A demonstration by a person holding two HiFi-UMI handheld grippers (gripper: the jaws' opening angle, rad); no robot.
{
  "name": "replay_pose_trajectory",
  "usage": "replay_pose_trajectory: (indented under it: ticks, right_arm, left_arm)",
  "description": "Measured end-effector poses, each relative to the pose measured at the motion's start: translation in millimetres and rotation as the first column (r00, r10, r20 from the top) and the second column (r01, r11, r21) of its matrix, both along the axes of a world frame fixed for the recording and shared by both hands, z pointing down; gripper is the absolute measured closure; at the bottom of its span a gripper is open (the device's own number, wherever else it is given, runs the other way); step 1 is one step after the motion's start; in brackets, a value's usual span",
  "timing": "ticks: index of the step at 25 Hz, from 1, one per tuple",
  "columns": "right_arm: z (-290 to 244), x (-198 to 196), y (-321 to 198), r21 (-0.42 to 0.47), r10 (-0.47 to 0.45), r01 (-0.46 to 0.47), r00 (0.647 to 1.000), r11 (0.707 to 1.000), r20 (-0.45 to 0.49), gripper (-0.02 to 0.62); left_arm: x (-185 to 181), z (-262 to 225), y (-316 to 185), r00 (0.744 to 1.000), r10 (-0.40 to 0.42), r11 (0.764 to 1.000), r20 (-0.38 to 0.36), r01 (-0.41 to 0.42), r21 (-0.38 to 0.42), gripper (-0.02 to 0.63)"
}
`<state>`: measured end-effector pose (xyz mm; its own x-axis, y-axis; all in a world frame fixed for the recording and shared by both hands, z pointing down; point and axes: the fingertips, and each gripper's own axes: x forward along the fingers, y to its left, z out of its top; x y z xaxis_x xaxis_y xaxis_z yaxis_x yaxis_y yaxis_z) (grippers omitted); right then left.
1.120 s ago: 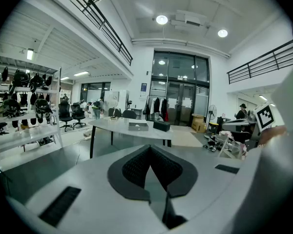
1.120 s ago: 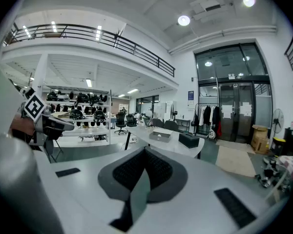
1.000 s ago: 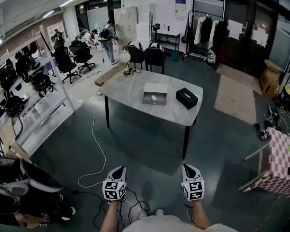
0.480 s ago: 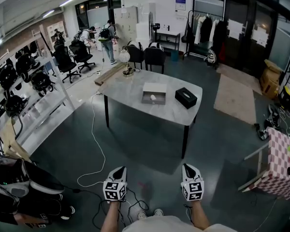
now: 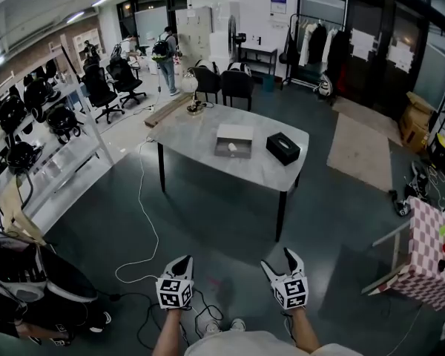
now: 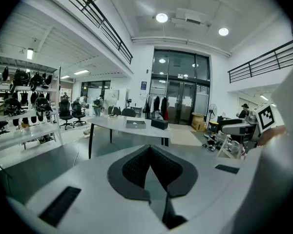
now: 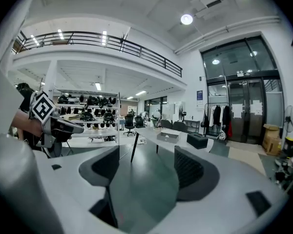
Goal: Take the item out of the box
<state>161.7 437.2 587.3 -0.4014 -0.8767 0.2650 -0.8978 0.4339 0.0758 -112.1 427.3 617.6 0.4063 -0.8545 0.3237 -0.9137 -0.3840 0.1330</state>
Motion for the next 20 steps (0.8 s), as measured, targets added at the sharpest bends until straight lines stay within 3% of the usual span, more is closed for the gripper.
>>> replay_pose_trajectory:
  ticks: [20]
  right_arm:
    - [10.1, 21.9, -28.0, -0.002, -0.039, 0.039, 0.999, 0.999, -0.001, 0.265]
  left_arm:
    - [38.9, 9.4, -18.5, 1.000, -0.007, 1.000, 0.027, 0.008, -0.010, 0.592]
